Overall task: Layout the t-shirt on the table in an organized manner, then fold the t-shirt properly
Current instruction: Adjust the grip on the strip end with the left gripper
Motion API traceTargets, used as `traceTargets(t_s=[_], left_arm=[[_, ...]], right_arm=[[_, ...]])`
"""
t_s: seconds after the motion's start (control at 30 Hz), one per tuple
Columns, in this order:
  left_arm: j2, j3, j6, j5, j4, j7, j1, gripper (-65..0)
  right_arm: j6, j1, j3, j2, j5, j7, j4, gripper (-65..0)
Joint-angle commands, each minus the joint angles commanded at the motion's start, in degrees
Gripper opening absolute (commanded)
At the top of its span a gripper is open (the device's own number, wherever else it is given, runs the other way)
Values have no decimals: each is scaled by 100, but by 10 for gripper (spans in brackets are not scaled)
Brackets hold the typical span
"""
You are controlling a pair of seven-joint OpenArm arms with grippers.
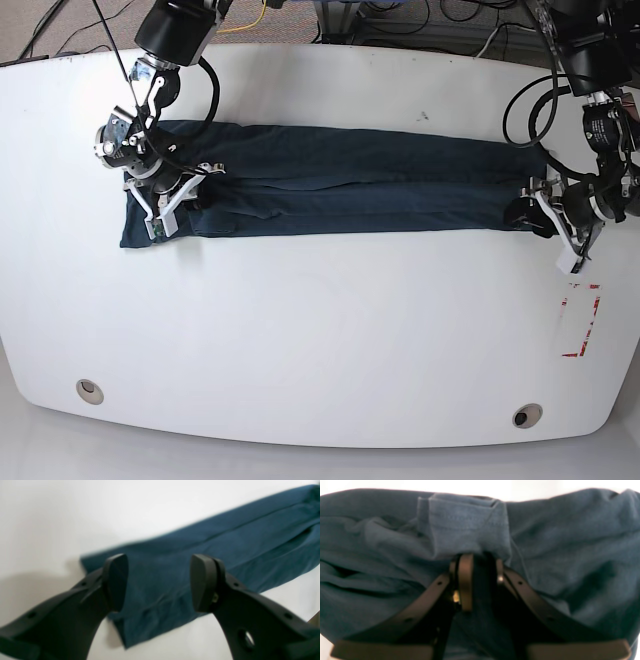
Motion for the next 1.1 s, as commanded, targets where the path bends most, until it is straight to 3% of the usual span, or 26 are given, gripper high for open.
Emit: traceTargets(t_s=[0.07, 0.13, 0.23, 0.7, 1.1], left_arm=[[0, -308, -114, -9, -53, 0, 123, -211], [0, -738, -396, 9, -141, 0, 193, -143], [0, -1002, -611, 9, -404, 0, 193, -131], [44, -958, -611, 0, -1451, -132, 141, -132], [273, -360, -611, 9, -1565, -132, -79, -133]], right_arm=[[0, 0, 0, 0, 0, 0, 0, -539], [0, 9, 0, 0, 0, 0, 0, -539], [0, 9, 0, 0, 0, 0, 0, -539], [0, 9, 0, 0, 0, 0, -9, -539], [0, 0, 0, 0, 0, 0, -9, -539]])
